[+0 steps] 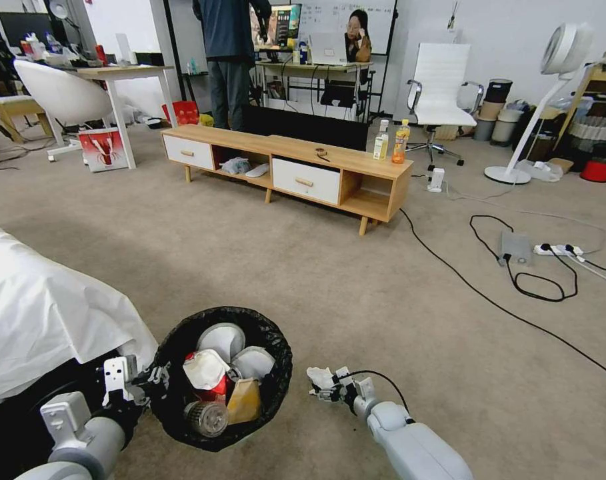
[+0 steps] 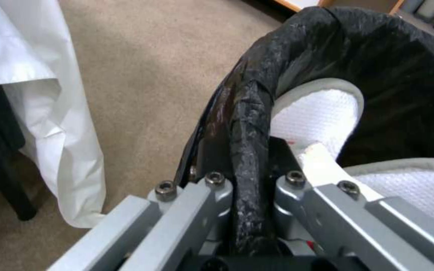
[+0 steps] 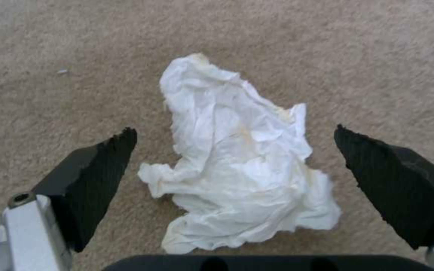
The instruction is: Pick up the trash bin and place the garbage on the floor into it.
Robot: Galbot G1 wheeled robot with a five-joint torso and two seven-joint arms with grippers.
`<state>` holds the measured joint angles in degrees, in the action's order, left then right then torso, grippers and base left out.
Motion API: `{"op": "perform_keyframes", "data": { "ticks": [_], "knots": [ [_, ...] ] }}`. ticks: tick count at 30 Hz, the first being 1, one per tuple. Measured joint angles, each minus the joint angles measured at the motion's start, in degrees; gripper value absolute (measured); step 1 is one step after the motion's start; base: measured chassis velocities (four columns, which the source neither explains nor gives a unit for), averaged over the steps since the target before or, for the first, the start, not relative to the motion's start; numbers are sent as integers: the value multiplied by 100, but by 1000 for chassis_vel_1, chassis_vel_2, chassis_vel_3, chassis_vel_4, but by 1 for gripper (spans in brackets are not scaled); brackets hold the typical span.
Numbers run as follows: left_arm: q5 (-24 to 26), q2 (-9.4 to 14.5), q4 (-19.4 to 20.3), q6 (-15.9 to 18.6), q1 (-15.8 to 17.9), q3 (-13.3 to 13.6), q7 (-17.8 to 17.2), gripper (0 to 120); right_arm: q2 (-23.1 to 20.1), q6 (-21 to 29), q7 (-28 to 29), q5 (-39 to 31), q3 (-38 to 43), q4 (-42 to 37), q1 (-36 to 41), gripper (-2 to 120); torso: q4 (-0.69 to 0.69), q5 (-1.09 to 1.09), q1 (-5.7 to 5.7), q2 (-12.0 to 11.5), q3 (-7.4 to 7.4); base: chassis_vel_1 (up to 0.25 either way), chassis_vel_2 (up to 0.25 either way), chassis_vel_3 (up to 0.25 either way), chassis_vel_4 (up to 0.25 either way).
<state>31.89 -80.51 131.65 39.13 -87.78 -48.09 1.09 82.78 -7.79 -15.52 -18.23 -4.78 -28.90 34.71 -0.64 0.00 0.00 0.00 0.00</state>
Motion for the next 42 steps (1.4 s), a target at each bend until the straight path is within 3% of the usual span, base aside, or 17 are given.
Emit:
{"op": "perform_keyframes", "data": {
  "ticks": [5, 18, 27, 33, 38, 42],
  "knots": [
    [-8, 0, -15, 0, 5, 18, 0, 4, 186, -105, -24, 140, 48, 402, -104, 100, 2, 1, 0, 0, 0, 0, 0, 0, 0],
    [-41, -6, -63, 0, 25, 52, -1, 4, 189, -37, 28, 250, 47, 513, -139, 96, 1, 0, 0, 0, 0, 0, 0, 0, 0],
    [-59, -22, -87, 0, 52, 60, -1, 4, 91, -51, -21, 251, 47, 474, -170, 59, 1, 1, 0, 0, 0, 0, 0, 0, 0],
    [-68, -36, -116, 0, 76, 66, -1, 4, 66, -91, -86, 257, 32, 451, -184, 44, 1, 0, 0, 0, 0, 0, 0, 0, 0],
    [-68, -30, -162, 0, 111, 67, 0, 4, 66, -118, -136, 268, 13, 444, -210, 19, 1, 0, 0, 0, 0, 0, 0, 0, 0],
    [-69, -26, -184, 0, 119, 66, 2, 4, 69, -144, -155, 295, 12, 406, -211, 10, 1, 0, 0, 0, 0, 0, 0, 0, 0]
  ]
}}
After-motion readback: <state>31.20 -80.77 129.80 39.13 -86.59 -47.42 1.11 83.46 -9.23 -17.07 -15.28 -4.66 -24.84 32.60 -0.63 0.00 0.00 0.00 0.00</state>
